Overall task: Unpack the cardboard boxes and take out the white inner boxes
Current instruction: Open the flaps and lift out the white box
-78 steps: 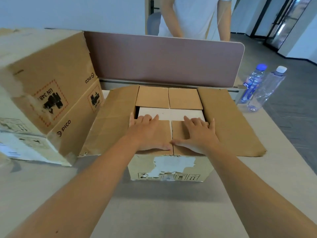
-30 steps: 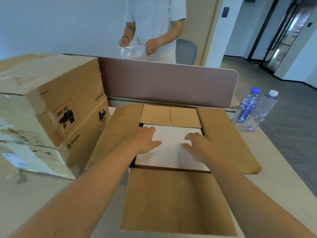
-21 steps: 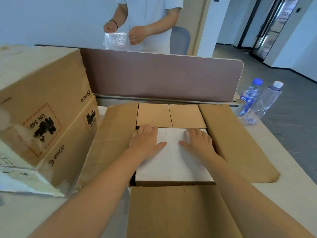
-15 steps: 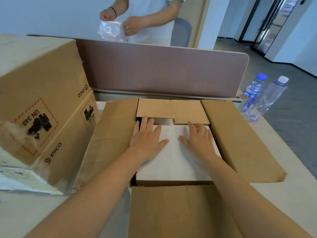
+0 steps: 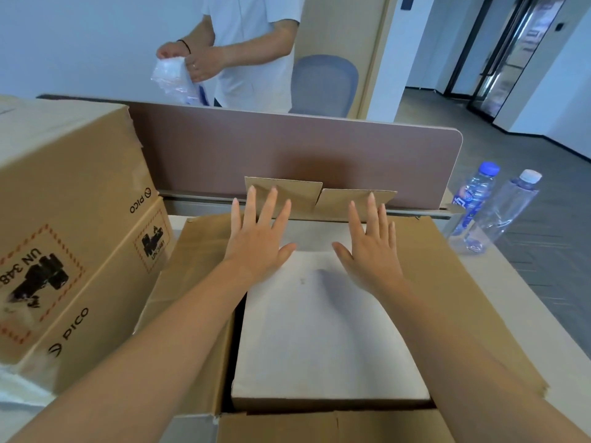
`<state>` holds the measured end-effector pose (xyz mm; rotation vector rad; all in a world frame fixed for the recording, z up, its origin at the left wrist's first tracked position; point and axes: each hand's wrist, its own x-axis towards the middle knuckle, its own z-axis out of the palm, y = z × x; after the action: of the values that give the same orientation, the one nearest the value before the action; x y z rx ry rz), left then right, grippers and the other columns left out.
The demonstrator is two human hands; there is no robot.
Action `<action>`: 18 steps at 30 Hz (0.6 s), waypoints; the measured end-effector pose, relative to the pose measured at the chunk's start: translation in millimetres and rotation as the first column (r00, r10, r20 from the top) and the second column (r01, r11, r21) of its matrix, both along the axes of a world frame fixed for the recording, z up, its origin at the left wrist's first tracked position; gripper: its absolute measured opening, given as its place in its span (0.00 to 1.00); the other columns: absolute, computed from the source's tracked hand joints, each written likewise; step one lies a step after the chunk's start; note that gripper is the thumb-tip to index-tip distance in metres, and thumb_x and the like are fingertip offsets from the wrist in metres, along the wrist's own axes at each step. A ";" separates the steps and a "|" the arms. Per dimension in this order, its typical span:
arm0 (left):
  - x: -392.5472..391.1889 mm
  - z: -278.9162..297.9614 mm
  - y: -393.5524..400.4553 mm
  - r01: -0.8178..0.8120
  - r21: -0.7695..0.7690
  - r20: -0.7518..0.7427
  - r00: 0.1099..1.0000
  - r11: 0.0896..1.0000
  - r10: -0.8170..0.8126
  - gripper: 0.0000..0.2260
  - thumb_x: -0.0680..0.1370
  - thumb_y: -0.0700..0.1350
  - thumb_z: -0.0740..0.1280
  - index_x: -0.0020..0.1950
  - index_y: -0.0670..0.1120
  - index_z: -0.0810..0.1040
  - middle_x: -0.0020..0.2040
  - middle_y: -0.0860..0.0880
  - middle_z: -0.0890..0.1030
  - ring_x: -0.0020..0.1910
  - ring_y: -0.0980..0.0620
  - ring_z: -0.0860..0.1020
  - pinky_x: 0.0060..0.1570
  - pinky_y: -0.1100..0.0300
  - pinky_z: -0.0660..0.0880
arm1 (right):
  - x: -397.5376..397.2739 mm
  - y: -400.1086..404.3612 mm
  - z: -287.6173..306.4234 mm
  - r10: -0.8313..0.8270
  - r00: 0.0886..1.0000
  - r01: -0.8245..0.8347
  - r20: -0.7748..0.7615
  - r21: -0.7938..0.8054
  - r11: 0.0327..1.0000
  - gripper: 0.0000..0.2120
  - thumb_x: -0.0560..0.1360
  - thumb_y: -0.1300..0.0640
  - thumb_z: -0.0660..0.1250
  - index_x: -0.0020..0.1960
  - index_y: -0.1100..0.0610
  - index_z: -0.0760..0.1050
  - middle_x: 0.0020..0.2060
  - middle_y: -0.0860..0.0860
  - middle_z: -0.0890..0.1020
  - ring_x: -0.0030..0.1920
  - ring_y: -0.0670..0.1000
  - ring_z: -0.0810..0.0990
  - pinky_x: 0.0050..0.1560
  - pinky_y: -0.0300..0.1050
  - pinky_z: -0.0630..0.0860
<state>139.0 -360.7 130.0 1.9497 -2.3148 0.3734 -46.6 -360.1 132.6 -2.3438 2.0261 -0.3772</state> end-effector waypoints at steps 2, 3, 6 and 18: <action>-0.4 0.0 -12.4 -0.048 0.018 -0.011 0.999 0.999 0.048 0.32 0.79 0.60 0.52 0.77 0.50 0.41 0.76 0.43 0.37 0.74 0.37 0.39 0.71 0.40 0.40 | -2.5 -15.1 0.7 -0.018 1.000 0.017 0.023 0.015 1.000 0.33 0.79 0.45 0.53 0.76 0.52 0.40 0.74 0.55 0.34 0.75 0.58 0.35 0.74 0.54 0.40; 0.2 -2.8 -19.0 -0.070 0.028 -0.038 0.997 0.997 0.071 0.32 0.80 0.60 0.52 0.77 0.51 0.40 0.76 0.43 0.36 0.74 0.37 0.39 0.71 0.40 0.40 | -4.2 -22.7 -0.1 -0.035 0.999 0.034 0.041 0.027 0.999 0.33 0.79 0.45 0.54 0.76 0.53 0.41 0.74 0.56 0.35 0.75 0.59 0.36 0.74 0.54 0.40; 4.7 -11.9 -35.4 -0.153 0.124 -0.109 0.980 0.980 0.167 0.30 0.80 0.60 0.50 0.76 0.54 0.39 0.75 0.40 0.34 0.74 0.36 0.38 0.71 0.41 0.41 | -12.2 -44.2 -6.3 -0.096 0.993 0.091 0.061 0.090 0.992 0.33 0.79 0.46 0.55 0.76 0.54 0.43 0.74 0.59 0.36 0.75 0.61 0.39 0.73 0.56 0.42; 13.5 -21.7 -50.6 -0.221 0.314 -0.158 0.947 0.923 0.280 0.32 0.78 0.63 0.49 0.75 0.56 0.36 0.75 0.43 0.56 0.73 0.43 0.55 0.70 0.45 0.54 | -27.4 -67.3 -20.2 -0.104 0.988 0.121 -0.118 0.145 0.982 0.33 0.79 0.41 0.50 0.76 0.52 0.39 0.69 0.57 0.64 0.69 0.57 0.62 0.66 0.54 0.60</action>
<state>152.5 -411.3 108.3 2.3076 -2.0938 -0.1588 -74.0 -427.4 112.4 -2.2134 2.1571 -0.0928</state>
